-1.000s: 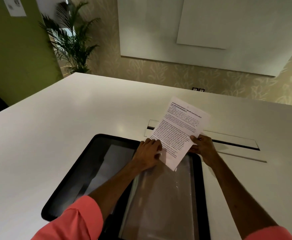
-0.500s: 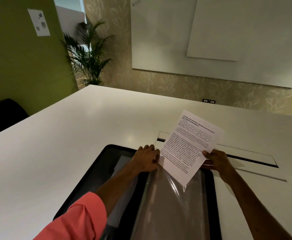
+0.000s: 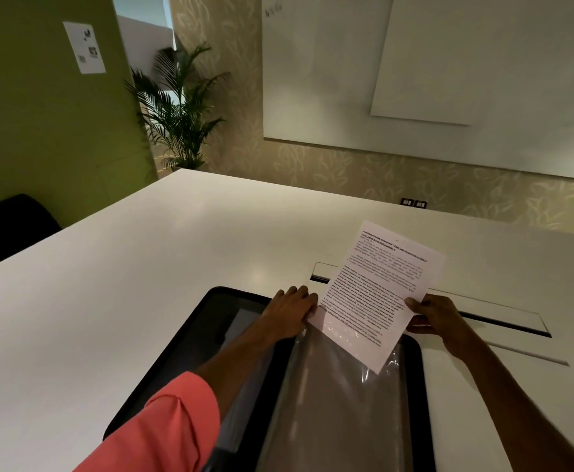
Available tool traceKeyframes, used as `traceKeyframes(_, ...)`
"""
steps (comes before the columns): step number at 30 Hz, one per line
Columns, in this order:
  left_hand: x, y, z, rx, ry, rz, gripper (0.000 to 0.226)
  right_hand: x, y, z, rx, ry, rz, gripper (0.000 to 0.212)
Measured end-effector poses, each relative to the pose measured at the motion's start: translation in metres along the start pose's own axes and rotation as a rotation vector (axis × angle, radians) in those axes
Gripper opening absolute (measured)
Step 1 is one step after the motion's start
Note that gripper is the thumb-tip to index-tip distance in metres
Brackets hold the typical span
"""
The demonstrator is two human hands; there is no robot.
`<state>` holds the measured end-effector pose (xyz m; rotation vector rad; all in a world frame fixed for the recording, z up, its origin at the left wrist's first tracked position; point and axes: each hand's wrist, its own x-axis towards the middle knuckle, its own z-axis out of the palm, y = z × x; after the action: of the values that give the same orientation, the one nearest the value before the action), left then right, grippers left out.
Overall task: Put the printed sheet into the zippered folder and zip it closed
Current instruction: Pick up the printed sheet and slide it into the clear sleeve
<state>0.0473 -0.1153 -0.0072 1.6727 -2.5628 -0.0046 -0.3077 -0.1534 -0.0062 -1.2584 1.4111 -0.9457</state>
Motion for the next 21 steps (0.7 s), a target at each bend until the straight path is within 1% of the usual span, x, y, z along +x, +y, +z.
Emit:
traceKeyframes(7,-0.001,-0.005,0.004,-0.095,-0.008,0.077,0.033,0.007,-0.006,0.0,-0.04,-0.021,0.036,0.04)
traceKeyframes(11,0.0,-0.004,0.005,-0.143,-0.013,0.078,0.026,0.01,-0.008,0.003,-0.078,-0.053,0.026,0.04)
traceKeyframes(16,0.005,-0.005,0.004,-0.232,-0.098,0.059,0.031,0.014,-0.017,0.006,-0.147,-0.094,0.03,0.039)
traceKeyframes(21,0.009,-0.005,0.003,-0.267,-0.156,0.053,0.037,0.019,-0.028,0.015,-0.198,-0.136,0.052,0.039)
